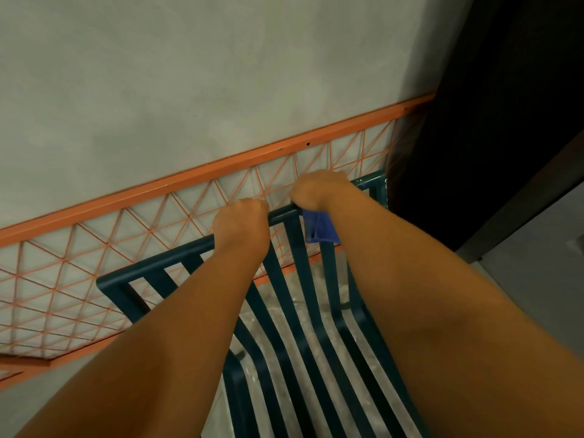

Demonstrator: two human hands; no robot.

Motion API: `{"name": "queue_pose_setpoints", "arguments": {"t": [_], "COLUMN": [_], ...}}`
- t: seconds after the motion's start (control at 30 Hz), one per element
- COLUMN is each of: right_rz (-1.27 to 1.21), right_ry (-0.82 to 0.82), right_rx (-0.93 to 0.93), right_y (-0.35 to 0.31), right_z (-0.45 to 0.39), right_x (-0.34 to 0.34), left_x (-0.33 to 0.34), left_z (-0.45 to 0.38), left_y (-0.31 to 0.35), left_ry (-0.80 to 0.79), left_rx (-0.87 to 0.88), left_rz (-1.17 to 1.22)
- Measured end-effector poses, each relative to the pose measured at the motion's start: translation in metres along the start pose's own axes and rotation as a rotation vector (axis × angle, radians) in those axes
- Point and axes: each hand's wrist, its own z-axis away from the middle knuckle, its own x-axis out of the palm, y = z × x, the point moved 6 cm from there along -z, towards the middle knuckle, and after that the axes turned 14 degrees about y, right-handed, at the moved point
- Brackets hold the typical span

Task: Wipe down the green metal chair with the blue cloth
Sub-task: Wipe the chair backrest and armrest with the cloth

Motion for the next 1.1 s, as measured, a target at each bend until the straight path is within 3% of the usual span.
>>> {"name": "queue_pose_setpoints", "arguments": {"t": [0.1,0.2,0.37,0.5,0.67,0.77,0.9,1.1], "right_rz": [-0.076,-0.165,-0.096,-0.012,-0.397,-0.462,-0.542,-0.797], "right_ry": [-0.181,-0.187,0.128,0.397,0.760,0.793,0.803,0.898], "right_rx": [-0.015,-0.088,-0.163,-0.067,-0.329,-0.401,-0.110,-0.146], "right_y": [-0.020,-0.037,-0.019,-0.016,-0.022,-0.006,-0.021,-0.007], "right_z": [-0.008,-0.010,-0.001,0.013,0.049,0.053,0.057,0.095], "right_x": [0.006,0.006,0.007,0.009,0.027,0.035,0.040,0.050], "left_x": [0.001,0.002,0.004,0.005,0.003,0.005,0.004,-0.001], "left_z": [-0.001,0.000,-0.003,-0.003,-0.004,-0.004,-0.003,-0.001], "left_y": [0.000,-0.001,-0.001,-0.003,-0.003,-0.001,-0.001,0.003], "left_ry": [0.012,0.032,0.018,0.032,0.030,0.009,-0.007,0.037], "left_rx": [0.011,0.010,0.005,-0.008,-0.023,-0.008,-0.018,-0.001], "left_rz": [0.012,0.015,0.024,0.013,0.005,-0.007,-0.022,0.010]}}
